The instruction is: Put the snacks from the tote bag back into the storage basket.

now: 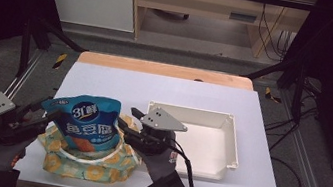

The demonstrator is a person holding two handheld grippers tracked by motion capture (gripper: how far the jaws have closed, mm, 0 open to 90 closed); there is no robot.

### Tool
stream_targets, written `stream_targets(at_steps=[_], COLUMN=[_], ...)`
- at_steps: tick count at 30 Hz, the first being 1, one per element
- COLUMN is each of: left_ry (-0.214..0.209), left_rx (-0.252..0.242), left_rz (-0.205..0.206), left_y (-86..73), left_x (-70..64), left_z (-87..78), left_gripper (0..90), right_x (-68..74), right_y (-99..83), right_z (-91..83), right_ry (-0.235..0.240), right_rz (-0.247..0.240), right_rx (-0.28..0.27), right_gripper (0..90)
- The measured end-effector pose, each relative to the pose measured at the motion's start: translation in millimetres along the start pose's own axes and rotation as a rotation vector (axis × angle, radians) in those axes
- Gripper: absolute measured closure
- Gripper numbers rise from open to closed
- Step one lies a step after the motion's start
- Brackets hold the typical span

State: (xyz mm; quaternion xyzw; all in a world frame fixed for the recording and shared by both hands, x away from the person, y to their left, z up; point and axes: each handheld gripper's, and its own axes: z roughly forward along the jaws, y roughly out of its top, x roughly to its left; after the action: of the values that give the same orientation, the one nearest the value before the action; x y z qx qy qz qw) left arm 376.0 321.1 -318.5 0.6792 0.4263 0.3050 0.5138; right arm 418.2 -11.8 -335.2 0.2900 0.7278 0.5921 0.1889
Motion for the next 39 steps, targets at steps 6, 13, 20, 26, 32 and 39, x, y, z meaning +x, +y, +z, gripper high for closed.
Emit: stream_targets(at_steps=[6, 13, 20, 26, 32, 39], left_ry=[-0.001, -0.005, -0.015, -0.031, -0.036, -0.033], left_rx=[-0.006, 0.0, -0.003, -0.005, 0.003, 0.008], left_rz=[-0.003, -0.018, -0.023, -0.026, -0.027, -0.03], left_y=[-0.4, -4.9, -6.1, -6.4, -7.4, -7.2], left_x=[0.9, 5.9, 8.5, 8.1, 6.6, 6.0], left_z=[1.9, 4.5, 5.2, 5.8, 8.6, 9.1], left_gripper=[48.0, 55.3, 62.5, 68.2, 70.8, 75.4], right_x=[1.4, 3.2, 2.4, 2.5, 2.7, 2.3], right_y=[1.7, 4.1, 3.9, 3.3, 5.8, 8.2], right_z=[3.4, 15.3, 26.6, 33.0, 38.1, 43.2], right_ry=[0.0, 0.008, 0.002, 0.003, 0.0, 0.001], right_rz=[-0.005, -0.011, -0.016, -0.024, -0.031, -0.026], right_rx=[-0.005, 0.008, 0.027, 0.043, 0.049, 0.048], right_gripper=[52.6, 54.5, 59.4, 65.4, 69.3, 69.9])
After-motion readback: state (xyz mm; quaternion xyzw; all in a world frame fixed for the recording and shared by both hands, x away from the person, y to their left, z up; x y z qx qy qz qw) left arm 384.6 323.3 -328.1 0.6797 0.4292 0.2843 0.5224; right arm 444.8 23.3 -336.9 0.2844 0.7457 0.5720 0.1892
